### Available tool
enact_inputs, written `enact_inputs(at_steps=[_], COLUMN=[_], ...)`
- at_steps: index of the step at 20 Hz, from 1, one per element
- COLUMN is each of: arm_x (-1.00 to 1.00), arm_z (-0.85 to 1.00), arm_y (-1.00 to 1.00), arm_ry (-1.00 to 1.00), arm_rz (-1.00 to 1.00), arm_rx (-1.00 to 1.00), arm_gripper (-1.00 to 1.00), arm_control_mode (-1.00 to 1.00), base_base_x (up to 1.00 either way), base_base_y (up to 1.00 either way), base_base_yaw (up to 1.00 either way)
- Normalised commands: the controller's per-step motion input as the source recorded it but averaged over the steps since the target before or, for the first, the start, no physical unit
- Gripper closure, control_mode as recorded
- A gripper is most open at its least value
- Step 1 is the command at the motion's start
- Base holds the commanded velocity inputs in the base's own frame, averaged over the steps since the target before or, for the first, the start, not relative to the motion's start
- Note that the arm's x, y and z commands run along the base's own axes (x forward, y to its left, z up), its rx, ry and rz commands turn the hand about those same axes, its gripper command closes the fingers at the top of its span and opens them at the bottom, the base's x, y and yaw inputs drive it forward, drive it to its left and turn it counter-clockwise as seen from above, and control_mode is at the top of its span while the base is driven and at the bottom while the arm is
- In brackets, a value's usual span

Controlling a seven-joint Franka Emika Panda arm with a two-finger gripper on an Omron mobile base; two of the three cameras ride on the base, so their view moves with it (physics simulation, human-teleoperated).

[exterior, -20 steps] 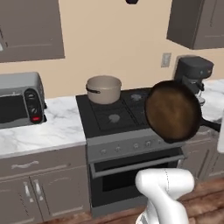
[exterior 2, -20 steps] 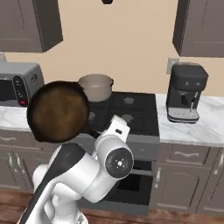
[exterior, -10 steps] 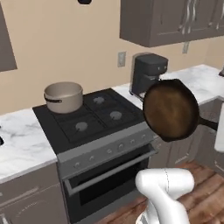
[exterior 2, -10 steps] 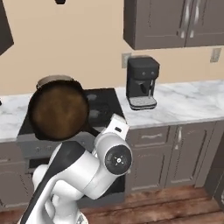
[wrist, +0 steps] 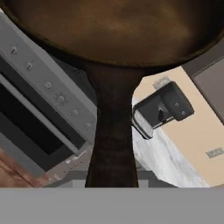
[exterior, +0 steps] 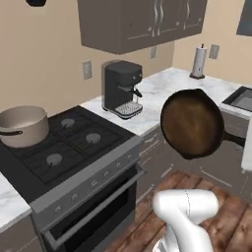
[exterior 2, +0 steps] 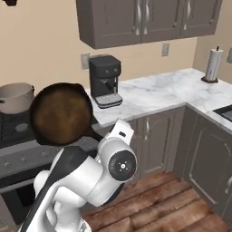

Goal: Move the pot and pan from the stove into the sink.

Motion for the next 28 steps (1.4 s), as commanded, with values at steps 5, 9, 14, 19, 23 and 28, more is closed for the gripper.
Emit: enact_inputs(at_steps=[5, 9, 14, 19, 23, 28], arm_x=[0.00, 0.00, 0.00, 0.00, 0.00, 0.00], arm_z=[0.00, 0.00, 0.00, 0.00, 0.00, 0.00], arm_y=[0.00, 0.00, 0.00, 0.00, 0.00, 0.00], arm_ry=[0.00, 0.00, 0.00, 0.00, 0.00, 0.00], arm_rz=[0.00, 0.00, 0.00, 0.00, 0.00, 0.00], arm_rx=[0.00, 0.00, 0.00, 0.00, 0.00, 0.00], arm_gripper=[1.00, 1.00, 1.00, 1.00, 1.00, 1.00], arm_control_mode=[1.00, 1.00, 1.00, 1.00, 1.00, 1.00], base_base_x=[0.00, 0.00, 0.00, 0.00, 0.00, 0.00], base_base_y=[-0.13, -0.14, -0.20, -0.41, -0.43, -0.42], base_base_yaw=[-0.45, -0.44, -0.41, -0.32, -0.32, -0.32])
